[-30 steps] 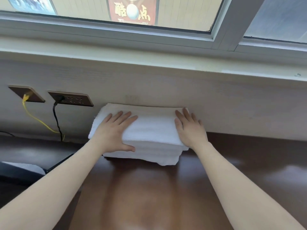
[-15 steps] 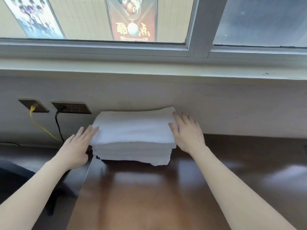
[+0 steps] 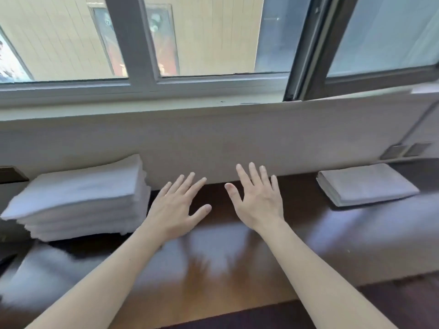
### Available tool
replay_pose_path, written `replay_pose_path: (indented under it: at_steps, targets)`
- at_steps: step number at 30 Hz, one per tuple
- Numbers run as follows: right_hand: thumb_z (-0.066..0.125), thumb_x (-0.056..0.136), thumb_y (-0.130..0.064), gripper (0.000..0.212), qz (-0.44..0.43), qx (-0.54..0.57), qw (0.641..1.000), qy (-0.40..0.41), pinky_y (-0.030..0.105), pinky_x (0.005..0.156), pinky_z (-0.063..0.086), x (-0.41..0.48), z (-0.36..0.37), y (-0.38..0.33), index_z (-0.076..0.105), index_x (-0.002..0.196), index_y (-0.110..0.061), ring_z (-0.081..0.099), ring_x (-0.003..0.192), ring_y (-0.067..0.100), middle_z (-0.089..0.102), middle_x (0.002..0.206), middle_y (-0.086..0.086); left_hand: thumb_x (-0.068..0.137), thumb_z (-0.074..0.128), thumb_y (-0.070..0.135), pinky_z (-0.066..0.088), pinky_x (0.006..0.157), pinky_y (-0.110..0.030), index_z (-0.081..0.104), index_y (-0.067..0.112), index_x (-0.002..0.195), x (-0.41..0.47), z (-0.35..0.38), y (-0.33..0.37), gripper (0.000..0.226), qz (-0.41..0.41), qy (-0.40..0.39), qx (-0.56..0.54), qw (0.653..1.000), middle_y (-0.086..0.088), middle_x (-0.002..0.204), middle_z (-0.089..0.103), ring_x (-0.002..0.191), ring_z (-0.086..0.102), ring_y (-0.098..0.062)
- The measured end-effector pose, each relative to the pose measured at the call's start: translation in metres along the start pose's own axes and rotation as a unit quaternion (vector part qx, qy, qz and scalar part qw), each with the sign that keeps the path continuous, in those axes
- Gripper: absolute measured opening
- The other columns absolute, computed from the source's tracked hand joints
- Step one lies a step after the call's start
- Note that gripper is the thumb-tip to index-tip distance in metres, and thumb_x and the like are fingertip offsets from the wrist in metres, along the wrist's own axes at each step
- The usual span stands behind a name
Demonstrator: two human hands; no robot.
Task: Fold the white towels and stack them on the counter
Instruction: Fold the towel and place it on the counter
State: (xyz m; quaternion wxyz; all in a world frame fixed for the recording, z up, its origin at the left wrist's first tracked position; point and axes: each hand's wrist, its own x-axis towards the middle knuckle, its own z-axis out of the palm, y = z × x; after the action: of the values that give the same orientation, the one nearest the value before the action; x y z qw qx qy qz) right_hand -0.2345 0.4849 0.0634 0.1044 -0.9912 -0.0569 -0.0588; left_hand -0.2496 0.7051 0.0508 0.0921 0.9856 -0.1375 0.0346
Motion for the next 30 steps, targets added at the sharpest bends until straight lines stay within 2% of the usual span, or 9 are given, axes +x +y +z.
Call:
replay_pose_path:
  at_steps: [5, 10, 15, 23, 27, 30]
  targets:
    - [-0.001, 0.09, -0.072, 0.078, 0.074, -0.014, 0.997, -0.003, 0.048, 0.122, 0.004, -0.054, -0.033, 0.128, 0.009, 0.157, -0.034, 0.004, 0.152, 0.027, 0.01, 0.166, 0.003, 0.09, 0.015, 0.076, 0.006, 0.124, -0.038, 0.004, 0.043, 0.157, 0.042, 0.031, 0.136, 0.076, 0.054, -0.012, -0.009, 0.998, 0.007, 0.167, 0.002, 0.154, 0.002, -0.016]
    - [-0.003, 0.089, -0.072, 0.078, 0.125, -0.019, 0.992, 0.005, 0.048, 0.122, 0.001, -0.075, -0.05, 0.219, 0.005, 0.157, -0.035, 0.002, 0.152, 0.026, 0.007, 0.166, 0.002, 0.088, 0.011, 0.078, 0.004, 0.124, -0.038, 0.004, 0.043, 0.157, 0.078, 0.051, 0.232, 0.078, 0.101, -0.033, -0.032, 0.994, 0.007, 0.167, 0.0, 0.154, -0.001, -0.015]
    - [-0.007, 0.086, -0.074, 0.079, 0.156, -0.012, 0.988, -0.002, 0.047, 0.122, 0.0, -0.065, -0.051, 0.29, 0.0, 0.157, -0.038, -0.003, 0.152, 0.024, 0.003, 0.166, 0.0, 0.087, 0.011, 0.08, 0.003, 0.124, -0.038, 0.004, 0.044, 0.157, 0.131, 0.084, 0.29, 0.079, 0.116, -0.042, -0.04, 0.992, 0.007, 0.167, -0.001, 0.154, -0.002, -0.015]
    - [-0.02, 0.082, -0.077, 0.08, 0.182, -0.041, 0.98, -0.063, 0.043, 0.123, -0.006, -0.022, -0.026, 0.418, -0.015, 0.153, -0.041, -0.013, 0.151, 0.02, -0.008, 0.165, -0.005, 0.077, 0.001, 0.09, -0.001, 0.124, -0.038, 0.0, 0.043, 0.157, 0.234, 0.177, 0.354, 0.093, 0.089, -0.094, -0.059, 0.99, 0.007, 0.167, -0.003, 0.154, -0.005, -0.015]
    - [-0.018, 0.082, -0.078, 0.081, 0.207, -0.032, 0.974, -0.082, 0.042, 0.123, -0.006, -0.011, -0.014, 0.478, -0.011, 0.154, -0.042, -0.01, 0.152, 0.019, -0.008, 0.165, -0.008, 0.071, -0.001, 0.094, 0.002, 0.124, -0.042, 0.0, 0.04, 0.158, 0.272, 0.213, 0.391, 0.102, 0.087, -0.147, -0.043, 0.984, 0.005, 0.167, 0.002, 0.154, -0.003, -0.019]
    - [-0.011, 0.085, -0.076, 0.078, 0.216, -0.02, 0.971, -0.103, 0.043, 0.123, -0.003, 0.001, -0.006, 0.52, -0.009, 0.155, -0.041, -0.007, 0.152, 0.02, -0.005, 0.165, -0.007, 0.068, -0.001, 0.098, 0.001, 0.124, -0.042, -0.001, 0.043, 0.157, 0.296, 0.231, 0.415, 0.105, 0.077, -0.167, -0.032, 0.982, 0.006, 0.167, -0.003, 0.154, -0.006, -0.018]
